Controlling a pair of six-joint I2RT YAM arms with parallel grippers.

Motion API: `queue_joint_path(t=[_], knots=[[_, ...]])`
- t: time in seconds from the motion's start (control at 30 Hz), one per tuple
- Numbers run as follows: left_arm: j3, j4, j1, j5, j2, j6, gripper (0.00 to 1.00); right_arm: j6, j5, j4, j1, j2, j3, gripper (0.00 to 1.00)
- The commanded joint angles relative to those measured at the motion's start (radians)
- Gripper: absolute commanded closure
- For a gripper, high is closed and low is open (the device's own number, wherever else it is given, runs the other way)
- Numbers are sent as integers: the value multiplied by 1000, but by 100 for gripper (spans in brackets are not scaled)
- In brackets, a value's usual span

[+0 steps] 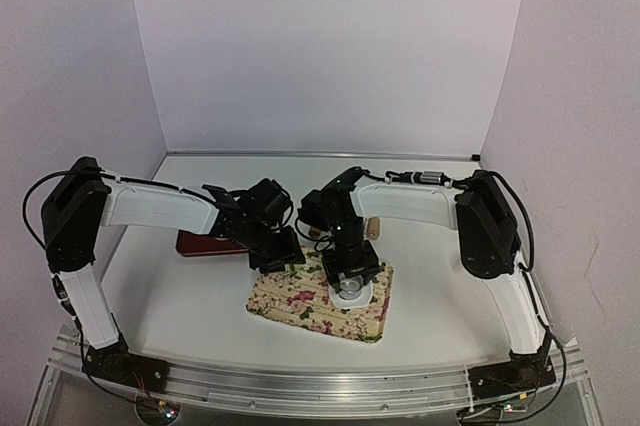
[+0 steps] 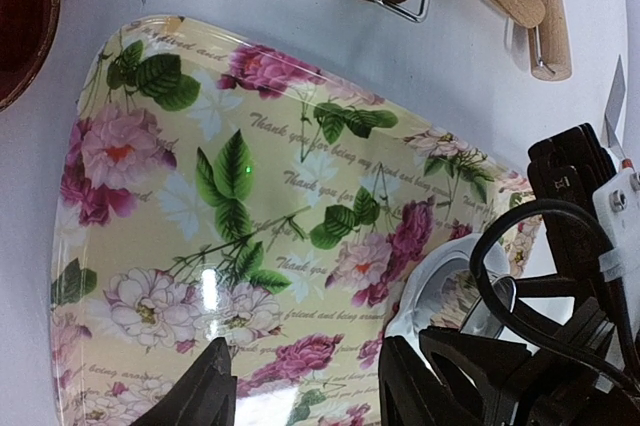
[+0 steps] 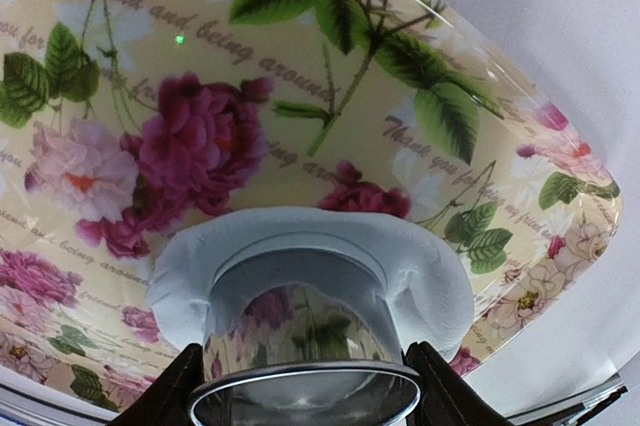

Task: Roll out the dumpling wrappers from the dough
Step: Place the dumpling mold on the dumpling wrapper.

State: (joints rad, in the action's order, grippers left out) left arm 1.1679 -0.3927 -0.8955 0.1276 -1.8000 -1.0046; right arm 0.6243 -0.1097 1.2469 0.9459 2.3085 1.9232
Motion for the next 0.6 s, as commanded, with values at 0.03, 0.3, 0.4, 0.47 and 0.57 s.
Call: queue_joint_path(t=[0.03, 0.3, 0.4, 0.47, 0.57], knots=[[-2, 3, 6, -13, 45, -8, 51, -12, 5, 12, -1, 20, 30, 84], [-4, 2, 6, -14, 47, -5, 51, -12, 8, 10, -2, 24, -6, 84], [-4, 0, 6, -16, 47, -4, 51, -16, 10, 5, -1, 26, -27, 84], [-4, -1, 6, -16, 50, -3, 51, -19, 6, -1, -2, 33, -43, 84], [-3, -3, 6, -18, 52, -3, 51, -20, -9, -13, -1, 36, -76, 85]])
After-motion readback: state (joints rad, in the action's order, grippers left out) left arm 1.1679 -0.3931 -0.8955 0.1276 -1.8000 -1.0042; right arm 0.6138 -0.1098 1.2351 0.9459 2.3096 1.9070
